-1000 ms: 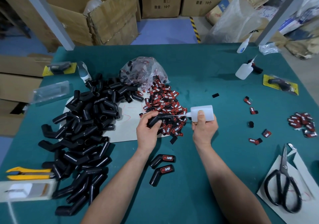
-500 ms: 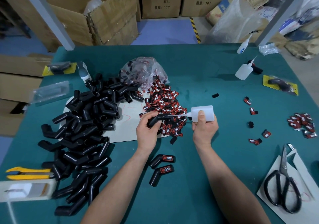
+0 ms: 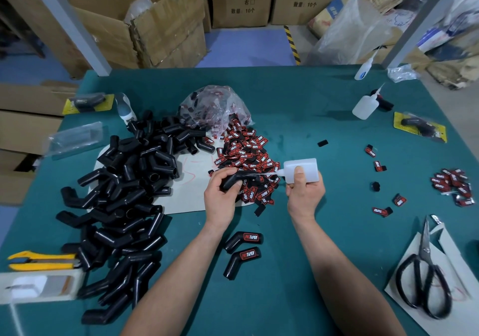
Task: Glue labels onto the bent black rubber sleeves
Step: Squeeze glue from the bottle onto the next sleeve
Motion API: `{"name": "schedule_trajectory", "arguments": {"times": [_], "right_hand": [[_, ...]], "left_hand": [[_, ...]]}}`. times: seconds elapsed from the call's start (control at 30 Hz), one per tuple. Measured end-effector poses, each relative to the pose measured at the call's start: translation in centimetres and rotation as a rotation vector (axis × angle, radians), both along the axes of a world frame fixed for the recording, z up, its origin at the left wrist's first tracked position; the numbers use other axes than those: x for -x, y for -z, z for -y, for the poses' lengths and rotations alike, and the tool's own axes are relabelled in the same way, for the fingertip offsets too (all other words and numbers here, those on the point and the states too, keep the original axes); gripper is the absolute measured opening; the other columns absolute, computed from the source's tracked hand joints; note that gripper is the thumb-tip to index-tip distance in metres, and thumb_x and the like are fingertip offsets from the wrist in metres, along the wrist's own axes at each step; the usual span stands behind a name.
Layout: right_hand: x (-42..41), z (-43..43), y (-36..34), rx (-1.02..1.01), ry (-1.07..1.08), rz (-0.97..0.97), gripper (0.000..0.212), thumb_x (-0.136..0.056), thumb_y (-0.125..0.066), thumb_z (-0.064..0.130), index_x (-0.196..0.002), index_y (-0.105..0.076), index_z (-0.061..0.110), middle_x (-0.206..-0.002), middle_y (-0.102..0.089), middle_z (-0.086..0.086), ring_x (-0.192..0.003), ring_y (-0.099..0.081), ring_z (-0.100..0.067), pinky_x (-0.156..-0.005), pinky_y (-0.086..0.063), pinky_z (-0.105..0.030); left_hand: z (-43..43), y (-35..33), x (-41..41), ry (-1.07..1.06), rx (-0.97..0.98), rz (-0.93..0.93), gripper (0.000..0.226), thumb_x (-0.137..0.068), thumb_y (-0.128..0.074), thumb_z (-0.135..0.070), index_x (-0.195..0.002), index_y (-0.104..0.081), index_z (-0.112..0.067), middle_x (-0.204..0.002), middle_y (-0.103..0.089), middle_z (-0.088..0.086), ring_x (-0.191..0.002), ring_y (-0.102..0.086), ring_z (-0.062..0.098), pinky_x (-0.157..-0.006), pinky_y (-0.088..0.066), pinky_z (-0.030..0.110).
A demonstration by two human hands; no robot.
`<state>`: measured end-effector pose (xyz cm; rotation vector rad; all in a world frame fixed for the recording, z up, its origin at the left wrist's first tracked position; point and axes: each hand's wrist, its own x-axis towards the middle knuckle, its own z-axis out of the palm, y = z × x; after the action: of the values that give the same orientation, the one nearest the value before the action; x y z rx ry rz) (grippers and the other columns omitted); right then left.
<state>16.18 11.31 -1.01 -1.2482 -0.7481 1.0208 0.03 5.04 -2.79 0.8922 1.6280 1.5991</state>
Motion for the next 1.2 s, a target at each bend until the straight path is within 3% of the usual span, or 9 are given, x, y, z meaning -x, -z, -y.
{"name": "schedule_trajectory", "arguments": {"times": [0.17,0.3,0.53,0.77,0.9,1.03,1.2], "right_hand": [[0.10,0.03,0.05,0.006,-0.009,-0.006,0.024,-0.080,-0.067,0.036,-0.081,-0.054,0.017,-0.055,-0.056,0.008,-0.039,-0.046,-0.011,-0.035,-0.037,-0.021],[0.21,0.14,-0.01,-0.001,-0.020,-0.009,0.031,-0.075,-0.068,0.043,-0.082,-0.054,0.016,-0.056,-0.057,0.008,-0.039,-0.048,-0.009,-0.035,-0.037,-0.020],[0.14,0.16,-0.08,0.000,-0.015,-0.001,0.033,-0.075,-0.067,0.046,-0.083,-0.054,0.016,-0.063,-0.055,-0.005,-0.039,-0.047,-0.010,-0.035,-0.037,-0.020],[-0.01,-0.03,0.01,0.008,0.005,-0.011,0.022,-0.081,-0.067,0.034,-0.083,-0.055,0.016,-0.059,-0.057,0.004,-0.039,-0.047,-0.010,-0.035,-0.037,-0.020],[-0.10,-0.04,-0.01,-0.008,0.018,0.000,0.015,-0.086,-0.064,0.027,-0.083,-0.055,0.016,-0.059,-0.056,0.002,-0.038,-0.046,-0.010,-0.035,-0.036,-0.020],[-0.13,-0.20,-0.05,-0.013,0.022,-0.008,0.021,-0.082,-0.066,0.033,-0.081,-0.054,0.016,-0.058,-0.055,0.004,-0.037,-0.044,-0.011,-0.035,-0.036,-0.020],[-0.09,-0.20,0.18,-0.002,0.010,-0.007,0.030,-0.077,-0.067,0.042,-0.081,-0.053,0.017,-0.055,-0.056,0.009,-0.038,-0.045,-0.011,-0.035,-0.036,-0.020]], "left_hand": [[-0.02,-0.04,-0.13,-0.013,-0.012,0.015,0.049,-0.087,-0.075,0.004,-0.102,-0.074,-0.042,-0.115,-0.071,-0.010,-0.112,-0.067,0.009,-0.099,-0.049,0.018],[-0.06,0.09,-0.09,-0.017,-0.006,0.021,0.055,-0.087,-0.076,0.002,-0.101,-0.074,-0.050,-0.116,-0.071,-0.010,-0.113,-0.067,0.011,-0.101,-0.051,0.023],[-0.06,0.16,-0.04,-0.011,0.007,0.026,0.052,-0.088,-0.077,0.000,-0.103,-0.074,-0.049,-0.116,-0.071,-0.011,-0.113,-0.068,0.013,-0.101,-0.053,0.026],[0.03,-0.04,-0.08,-0.029,0.023,0.073,0.046,-0.088,-0.076,-0.005,-0.103,-0.072,-0.049,-0.114,-0.072,-0.004,-0.102,-0.070,0.011,-0.090,-0.054,0.019],[0.02,-0.10,-0.11,-0.041,0.033,0.089,0.046,-0.089,-0.076,-0.004,-0.103,-0.072,-0.048,-0.113,-0.072,0.002,-0.101,-0.070,0.013,-0.093,-0.056,0.026],[0.04,-0.21,-0.13,-0.048,0.037,0.098,0.045,-0.088,-0.076,-0.004,-0.103,-0.071,-0.047,-0.113,-0.072,0.006,-0.103,-0.069,0.017,-0.097,-0.055,0.031],[0.17,-0.35,-0.24,-0.037,0.035,0.098,0.039,-0.085,-0.076,-0.012,-0.103,-0.071,-0.047,-0.112,-0.072,0.006,-0.100,-0.069,0.012,-0.092,-0.054,0.027]]}}
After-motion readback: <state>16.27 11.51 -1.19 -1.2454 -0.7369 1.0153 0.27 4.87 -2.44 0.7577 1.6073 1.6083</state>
